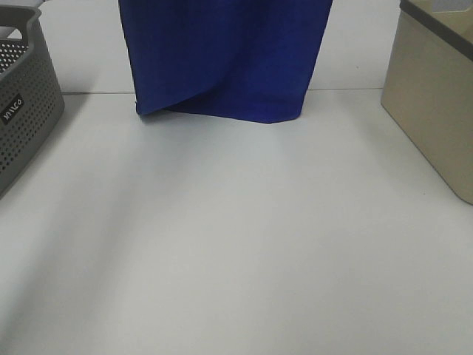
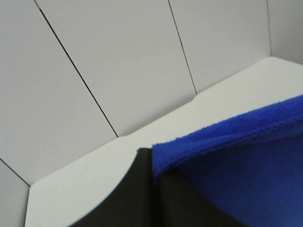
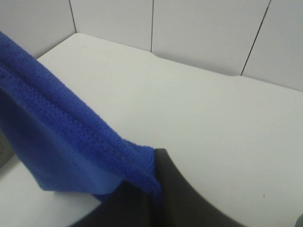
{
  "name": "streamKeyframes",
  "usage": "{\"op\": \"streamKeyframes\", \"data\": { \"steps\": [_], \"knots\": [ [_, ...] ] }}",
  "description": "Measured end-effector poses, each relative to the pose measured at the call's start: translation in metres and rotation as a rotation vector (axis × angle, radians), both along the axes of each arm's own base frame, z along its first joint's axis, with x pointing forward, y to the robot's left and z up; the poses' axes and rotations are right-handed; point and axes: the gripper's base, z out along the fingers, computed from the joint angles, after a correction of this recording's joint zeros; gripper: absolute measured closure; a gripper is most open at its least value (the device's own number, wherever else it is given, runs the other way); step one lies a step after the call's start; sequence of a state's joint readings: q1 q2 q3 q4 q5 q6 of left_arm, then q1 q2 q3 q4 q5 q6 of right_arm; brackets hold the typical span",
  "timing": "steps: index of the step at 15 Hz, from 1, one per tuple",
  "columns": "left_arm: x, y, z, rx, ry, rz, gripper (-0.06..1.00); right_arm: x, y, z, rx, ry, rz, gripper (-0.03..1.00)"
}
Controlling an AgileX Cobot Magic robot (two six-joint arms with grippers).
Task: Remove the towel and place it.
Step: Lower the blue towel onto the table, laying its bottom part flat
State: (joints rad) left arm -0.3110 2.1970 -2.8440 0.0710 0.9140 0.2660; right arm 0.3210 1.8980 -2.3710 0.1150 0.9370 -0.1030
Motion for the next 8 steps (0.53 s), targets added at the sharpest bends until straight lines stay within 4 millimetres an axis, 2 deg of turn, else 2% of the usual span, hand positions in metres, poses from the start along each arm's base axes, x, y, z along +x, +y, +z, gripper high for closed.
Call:
{"op": "streamKeyframes", "data": {
  "steps": [4,8],
  "knots": [
    [-0.036,0.005,0.008,0.025,0.218,-0.025,0.94,-0.049,-0.005,0.019,0.015,0.159,0.094,0.95],
    [-0.053,0.009,0.019,-0.022,0.25,-0.028,0.94,-0.057,-0.004,0.02,0.033,0.194,0.126,0.95]
  ]
}}
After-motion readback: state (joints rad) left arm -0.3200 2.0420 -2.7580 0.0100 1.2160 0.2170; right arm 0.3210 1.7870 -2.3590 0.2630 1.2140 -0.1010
